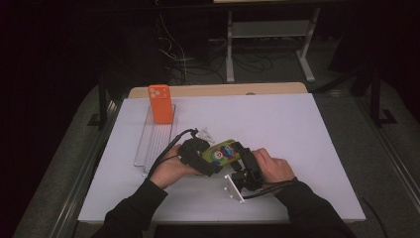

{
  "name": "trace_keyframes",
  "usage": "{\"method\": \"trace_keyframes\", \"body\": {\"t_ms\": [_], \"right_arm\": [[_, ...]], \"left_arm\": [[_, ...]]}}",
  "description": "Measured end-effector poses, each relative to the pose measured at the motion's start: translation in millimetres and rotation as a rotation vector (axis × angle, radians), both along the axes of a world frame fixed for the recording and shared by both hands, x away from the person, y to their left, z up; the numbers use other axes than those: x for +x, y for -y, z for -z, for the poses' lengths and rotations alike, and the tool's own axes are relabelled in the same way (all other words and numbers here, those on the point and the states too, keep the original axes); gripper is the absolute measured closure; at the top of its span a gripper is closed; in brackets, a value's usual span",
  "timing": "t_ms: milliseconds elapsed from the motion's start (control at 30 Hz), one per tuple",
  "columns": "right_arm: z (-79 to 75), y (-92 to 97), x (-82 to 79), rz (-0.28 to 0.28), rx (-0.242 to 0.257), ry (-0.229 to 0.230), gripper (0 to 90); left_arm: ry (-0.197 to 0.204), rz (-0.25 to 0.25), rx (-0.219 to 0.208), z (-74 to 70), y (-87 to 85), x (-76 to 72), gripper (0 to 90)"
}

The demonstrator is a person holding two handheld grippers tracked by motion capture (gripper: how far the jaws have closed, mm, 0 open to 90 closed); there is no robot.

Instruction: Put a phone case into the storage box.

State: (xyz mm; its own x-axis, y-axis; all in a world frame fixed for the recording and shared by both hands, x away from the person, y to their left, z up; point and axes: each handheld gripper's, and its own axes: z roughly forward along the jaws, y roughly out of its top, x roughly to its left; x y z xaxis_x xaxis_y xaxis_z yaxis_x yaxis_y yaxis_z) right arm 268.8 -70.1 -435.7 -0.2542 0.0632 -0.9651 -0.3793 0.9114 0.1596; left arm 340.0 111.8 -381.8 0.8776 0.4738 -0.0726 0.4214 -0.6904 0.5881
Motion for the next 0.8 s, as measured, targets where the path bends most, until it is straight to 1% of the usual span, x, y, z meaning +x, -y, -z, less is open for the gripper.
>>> {"method": "trace_keyframes", "body": {"t_ms": [133,167,267,333,433,667,800], "right_arm": [[2.2,-2.9,-2.6,-0.013,-0.021,0.012,35.1],[1.4,-3.2,-3.7,-0.002,-0.042,-0.006,37.2],[3.6,-4.1,-3.9,0.001,-0.053,-0.005,45.2],[5.1,-4.2,-4.4,0.008,-0.055,0.007,49.7],[5.6,-4.9,-5.0,0.004,-0.063,0.012,57.2],[7.9,-6.7,-7.1,-0.009,-0.092,0.003,72.3],[8.2,-7.1,-7.7,-0.008,-0.100,-0.003,74.7]], "left_arm": [[-0.005,0.001,-0.002,-0.3,0.7,-0.9,15.5],[-0.001,0.001,-0.005,-0.1,0.8,-1.1,15.5],[0.000,0.005,-0.003,-0.7,0.9,-1.4,15.5],[0.001,0.009,-0.002,-1.1,0.8,-1.5,15.5],[0.001,0.009,-0.005,-0.8,1.1,-1.7,15.5],[-0.003,0.012,-0.006,-0.6,1.3,-1.5,15.4],[-0.008,0.008,-0.014,0.0,0.7,-0.9,15.2]]}}
